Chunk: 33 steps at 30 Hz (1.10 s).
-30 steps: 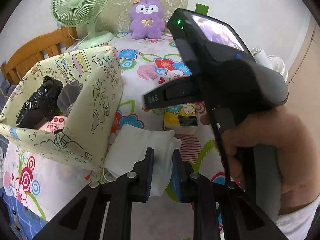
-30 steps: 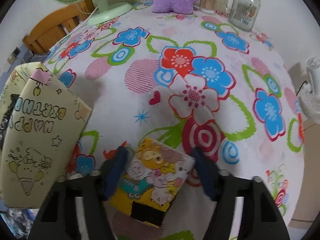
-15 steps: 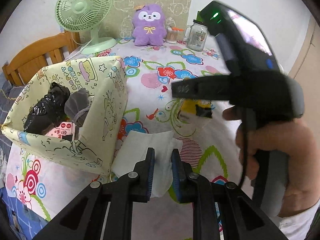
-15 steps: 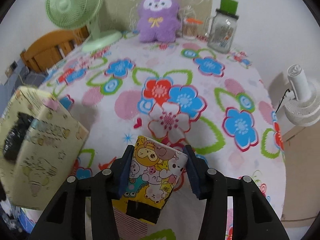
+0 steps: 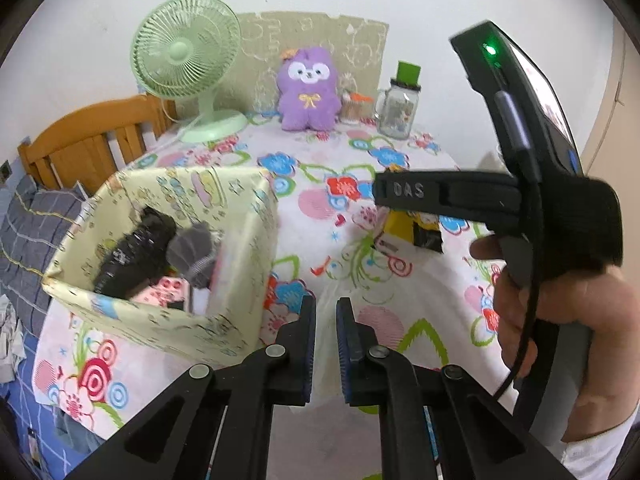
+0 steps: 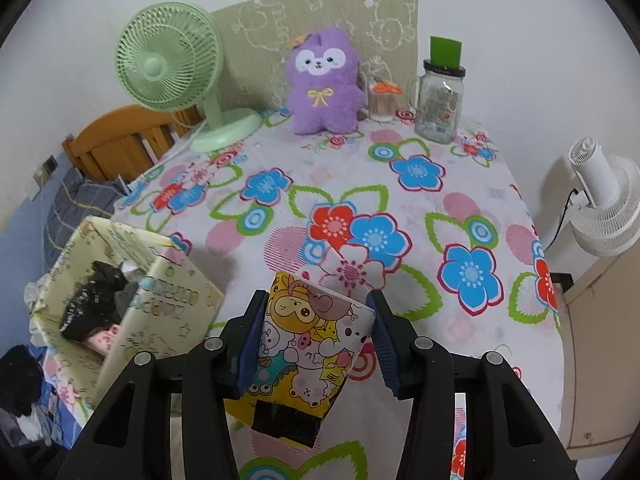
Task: Organize soft objects
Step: 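Carry the cartoon package into the yellow box and open the right gripper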
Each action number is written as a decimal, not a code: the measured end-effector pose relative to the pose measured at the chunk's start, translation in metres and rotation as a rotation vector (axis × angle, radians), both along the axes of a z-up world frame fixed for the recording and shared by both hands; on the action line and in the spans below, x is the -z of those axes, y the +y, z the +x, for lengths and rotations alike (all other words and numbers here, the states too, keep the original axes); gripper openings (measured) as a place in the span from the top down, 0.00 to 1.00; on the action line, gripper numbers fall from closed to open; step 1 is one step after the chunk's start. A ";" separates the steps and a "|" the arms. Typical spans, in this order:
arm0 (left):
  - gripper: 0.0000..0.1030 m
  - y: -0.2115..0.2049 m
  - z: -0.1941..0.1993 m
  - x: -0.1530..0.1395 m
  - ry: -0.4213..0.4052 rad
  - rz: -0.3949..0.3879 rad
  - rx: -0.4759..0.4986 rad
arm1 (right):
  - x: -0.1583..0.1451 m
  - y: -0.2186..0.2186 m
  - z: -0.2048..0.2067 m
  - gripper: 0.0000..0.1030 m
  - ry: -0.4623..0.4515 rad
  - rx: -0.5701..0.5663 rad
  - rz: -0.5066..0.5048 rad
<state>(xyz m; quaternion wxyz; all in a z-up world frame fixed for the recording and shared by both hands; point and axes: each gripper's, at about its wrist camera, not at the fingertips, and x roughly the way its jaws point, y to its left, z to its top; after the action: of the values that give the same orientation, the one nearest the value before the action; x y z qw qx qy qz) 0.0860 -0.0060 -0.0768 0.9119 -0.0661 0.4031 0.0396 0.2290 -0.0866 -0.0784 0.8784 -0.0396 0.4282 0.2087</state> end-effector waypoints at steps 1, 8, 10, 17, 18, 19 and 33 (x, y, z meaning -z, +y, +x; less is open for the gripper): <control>0.92 0.003 0.000 -0.003 -0.009 0.004 -0.006 | -0.003 0.001 -0.002 0.50 -0.005 -0.004 0.005; 0.92 0.023 -0.008 -0.027 -0.081 0.024 -0.050 | -0.027 0.011 -0.014 0.50 -0.054 -0.031 0.031; 0.92 0.030 -0.010 -0.034 -0.103 0.029 -0.065 | -0.034 0.015 -0.018 0.50 -0.067 -0.042 0.038; 0.92 0.047 -0.017 -0.042 -0.125 0.026 -0.097 | -0.044 0.034 -0.025 0.50 -0.082 -0.082 0.056; 0.92 0.049 -0.018 -0.042 -0.125 0.024 -0.100 | -0.045 0.037 -0.026 0.50 -0.084 -0.088 0.059; 0.92 0.050 -0.019 -0.043 -0.126 0.024 -0.103 | -0.046 0.040 -0.027 0.50 -0.086 -0.096 0.062; 0.64 0.083 -0.035 -0.040 -0.122 0.020 -0.190 | -0.047 0.111 -0.040 0.50 -0.060 -0.285 0.098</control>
<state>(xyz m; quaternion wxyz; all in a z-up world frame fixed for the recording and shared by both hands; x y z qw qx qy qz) 0.0509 0.0767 -0.0370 0.9276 -0.0971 0.3381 0.1258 0.1892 0.0243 -0.0311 0.8531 -0.0633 0.3809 0.3508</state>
